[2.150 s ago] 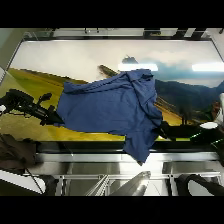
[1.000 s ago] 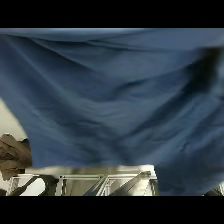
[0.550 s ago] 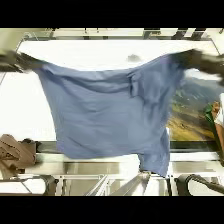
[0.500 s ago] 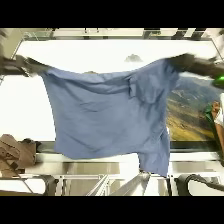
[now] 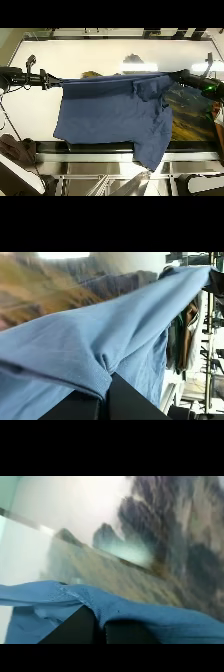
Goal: Fold the shirts.
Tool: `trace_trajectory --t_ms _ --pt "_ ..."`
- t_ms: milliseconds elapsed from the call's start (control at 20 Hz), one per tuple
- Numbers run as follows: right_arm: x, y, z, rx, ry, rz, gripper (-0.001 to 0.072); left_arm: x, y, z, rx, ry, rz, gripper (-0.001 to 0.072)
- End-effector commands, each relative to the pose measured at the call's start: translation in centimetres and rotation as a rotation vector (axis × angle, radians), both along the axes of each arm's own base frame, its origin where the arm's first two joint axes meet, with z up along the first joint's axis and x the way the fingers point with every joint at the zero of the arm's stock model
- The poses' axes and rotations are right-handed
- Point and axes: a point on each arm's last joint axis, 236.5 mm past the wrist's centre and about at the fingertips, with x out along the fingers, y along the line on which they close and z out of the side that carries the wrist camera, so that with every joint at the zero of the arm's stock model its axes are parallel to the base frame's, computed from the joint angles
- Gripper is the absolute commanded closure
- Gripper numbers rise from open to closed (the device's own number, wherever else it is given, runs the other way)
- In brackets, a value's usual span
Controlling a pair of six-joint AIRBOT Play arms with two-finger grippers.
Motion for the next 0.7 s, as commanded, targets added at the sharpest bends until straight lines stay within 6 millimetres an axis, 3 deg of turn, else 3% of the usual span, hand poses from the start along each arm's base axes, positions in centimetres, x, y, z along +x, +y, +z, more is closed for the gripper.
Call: trace_trajectory --t_ms 0,150,450,650 --pt "-0.6 -1.1 2.6 0.082 -0.094 0.028 0.0688 1.2 0.3 -0.3 0.011 0.014 0.008 0.0686" --pt "-3.4 1.3 2.0 0.092 -0.066 0.176 0.0688 -0.7 0.1 -0.6 0.01 0.073 -0.052 0.0686" --pt "-8.8 3.5 -5.4 0.115 0.178 0.231 0.0688 -4.7 -2.0 -3.5 -0.068 0.251 -0.113 0.0686" --pt "-11.5 4.2 -9.2 0.118 0.287 0.209 0.0688 -6.1 -1.8 -5.7 -0.022 0.315 -0.11 0.0687"
